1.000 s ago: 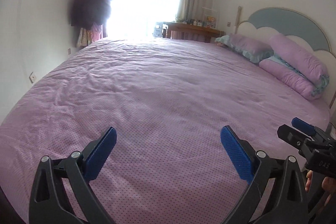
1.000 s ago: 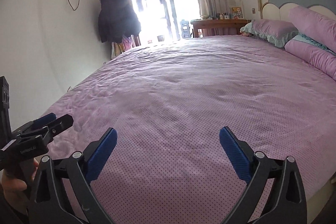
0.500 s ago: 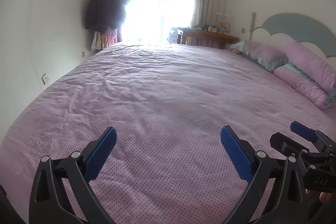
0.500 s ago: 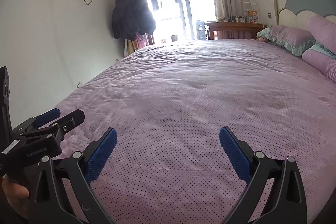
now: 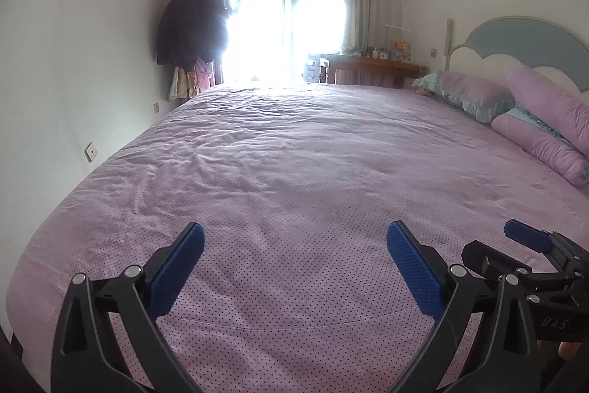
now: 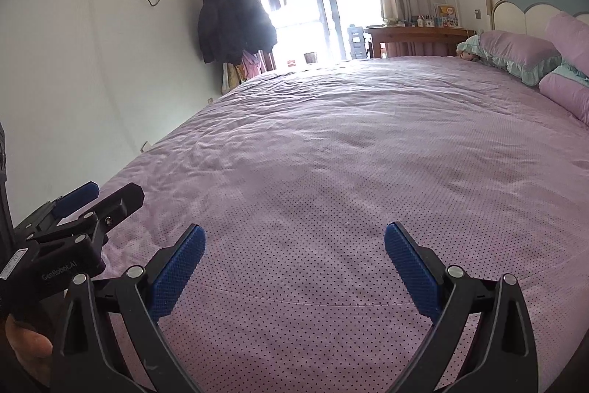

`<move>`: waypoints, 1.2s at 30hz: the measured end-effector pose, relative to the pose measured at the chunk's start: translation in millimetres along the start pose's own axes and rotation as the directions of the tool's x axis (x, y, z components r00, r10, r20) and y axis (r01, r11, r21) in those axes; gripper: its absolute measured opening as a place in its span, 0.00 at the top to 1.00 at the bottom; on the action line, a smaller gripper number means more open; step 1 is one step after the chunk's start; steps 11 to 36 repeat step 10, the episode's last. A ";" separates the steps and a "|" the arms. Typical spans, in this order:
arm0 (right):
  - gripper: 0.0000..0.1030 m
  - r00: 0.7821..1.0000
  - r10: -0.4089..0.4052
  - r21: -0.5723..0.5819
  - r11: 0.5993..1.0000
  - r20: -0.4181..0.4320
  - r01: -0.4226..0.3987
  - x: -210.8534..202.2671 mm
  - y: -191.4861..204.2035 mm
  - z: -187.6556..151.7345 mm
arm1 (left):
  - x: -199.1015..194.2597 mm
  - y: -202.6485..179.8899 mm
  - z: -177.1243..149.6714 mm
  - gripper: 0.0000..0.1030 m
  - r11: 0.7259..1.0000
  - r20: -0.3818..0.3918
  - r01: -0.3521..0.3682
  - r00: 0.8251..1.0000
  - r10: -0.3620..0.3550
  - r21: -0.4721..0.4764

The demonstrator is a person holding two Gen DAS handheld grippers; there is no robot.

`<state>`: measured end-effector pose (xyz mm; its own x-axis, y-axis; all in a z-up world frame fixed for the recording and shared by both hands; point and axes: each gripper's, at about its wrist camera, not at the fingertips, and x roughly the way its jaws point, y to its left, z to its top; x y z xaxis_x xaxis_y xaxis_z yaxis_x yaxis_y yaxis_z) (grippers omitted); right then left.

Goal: Collect trash

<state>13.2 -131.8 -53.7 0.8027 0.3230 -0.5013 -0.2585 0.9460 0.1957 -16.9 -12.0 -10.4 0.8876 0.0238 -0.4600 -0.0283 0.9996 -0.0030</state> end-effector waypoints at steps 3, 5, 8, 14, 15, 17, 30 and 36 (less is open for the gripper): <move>0.08 1.000 -0.004 0.000 1.000 -0.009 0.004 5.0 -1.7 -0.5 | 6.2 1.8 2.2 0.04 1.000 -0.020 -0.009 1.000 0.009 0.006; 0.08 1.000 -0.004 0.001 1.000 -0.013 0.004 8.1 -2.5 -0.5 | 11.2 4.5 3.6 0.04 1.000 -0.032 -0.018 0.999 0.018 0.006; 0.08 1.000 -0.009 0.000 1.000 -0.012 0.009 12.3 -4.5 1.5 | 18.6 8.3 6.6 0.04 0.999 -0.039 -0.040 0.998 0.040 0.010; 0.08 1.000 -0.009 0.001 1.000 -0.016 0.009 17.2 -5.9 3.2 | 23.5 11.5 10.4 0.04 0.999 -0.036 -0.044 0.998 0.044 0.006; 0.08 1.000 -0.009 0.001 1.000 -0.016 0.009 17.2 -5.9 3.2 | 23.5 11.5 10.4 0.04 0.999 -0.036 -0.044 0.998 0.044 0.006; 0.08 1.000 -0.009 0.001 1.000 -0.016 0.009 17.2 -5.9 3.2 | 23.5 11.5 10.4 0.04 0.999 -0.036 -0.044 0.998 0.044 0.006; 0.08 1.000 -0.009 0.001 1.000 -0.016 0.009 17.2 -5.9 3.2 | 23.5 11.5 10.4 0.04 0.999 -0.036 -0.044 0.998 0.044 0.006; 0.08 1.000 -0.009 0.001 1.000 -0.016 0.009 17.2 -5.9 3.2 | 23.5 11.5 10.4 0.04 0.999 -0.036 -0.044 0.998 0.044 0.006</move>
